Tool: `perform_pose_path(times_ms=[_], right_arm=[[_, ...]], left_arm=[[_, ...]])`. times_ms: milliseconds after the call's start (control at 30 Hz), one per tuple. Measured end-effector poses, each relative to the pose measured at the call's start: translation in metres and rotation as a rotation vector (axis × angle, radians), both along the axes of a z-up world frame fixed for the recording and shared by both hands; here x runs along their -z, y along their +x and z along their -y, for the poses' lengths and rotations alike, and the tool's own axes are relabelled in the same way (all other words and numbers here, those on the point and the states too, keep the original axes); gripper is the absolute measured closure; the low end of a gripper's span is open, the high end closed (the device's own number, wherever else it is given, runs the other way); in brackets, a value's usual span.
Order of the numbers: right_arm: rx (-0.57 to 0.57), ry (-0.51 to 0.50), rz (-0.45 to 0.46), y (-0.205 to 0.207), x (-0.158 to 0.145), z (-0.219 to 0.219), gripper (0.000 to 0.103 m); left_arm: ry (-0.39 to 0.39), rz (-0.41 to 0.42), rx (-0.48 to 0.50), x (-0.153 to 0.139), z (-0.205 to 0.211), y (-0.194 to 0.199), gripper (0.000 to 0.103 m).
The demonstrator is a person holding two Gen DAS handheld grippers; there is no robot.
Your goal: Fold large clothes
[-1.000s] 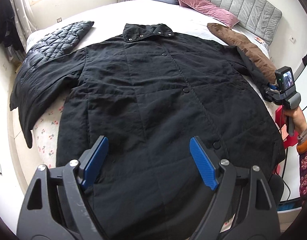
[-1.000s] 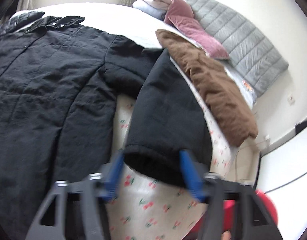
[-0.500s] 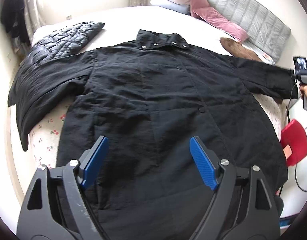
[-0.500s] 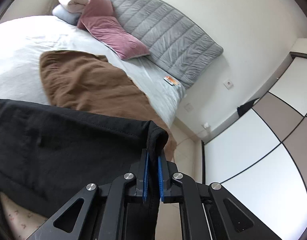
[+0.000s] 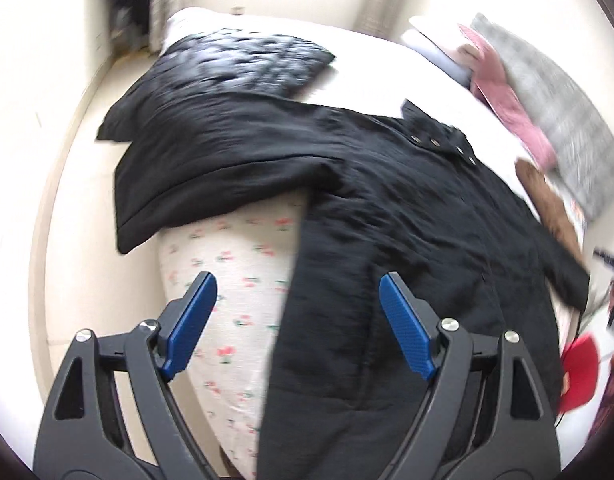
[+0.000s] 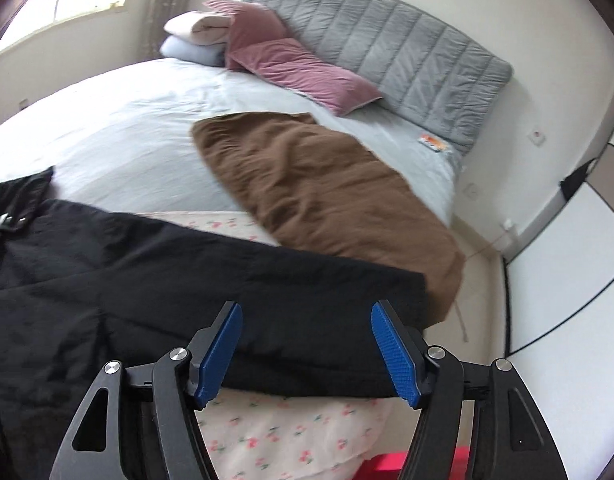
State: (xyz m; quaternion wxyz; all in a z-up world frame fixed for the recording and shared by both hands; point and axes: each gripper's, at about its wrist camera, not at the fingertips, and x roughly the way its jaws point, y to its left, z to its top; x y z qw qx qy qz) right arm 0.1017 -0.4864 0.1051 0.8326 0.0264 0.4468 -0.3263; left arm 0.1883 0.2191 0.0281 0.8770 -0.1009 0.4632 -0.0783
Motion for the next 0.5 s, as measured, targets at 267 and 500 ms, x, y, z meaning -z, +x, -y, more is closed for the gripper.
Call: perform_pose_path(times_ms=[267,500], right_arm=[[-0.210,0.142,0.002,0.013,0.007,-0.099,0.028],[-0.285,0.178,-0.009,0.010,0.018,-0.150,0.028]], left_arm=[[-0.212,-0.086,-0.253,0.056,-0.113,0.025,0.019],[-0.568,-0.170,-0.356,0.131,-0.152,0.050,0.020]])
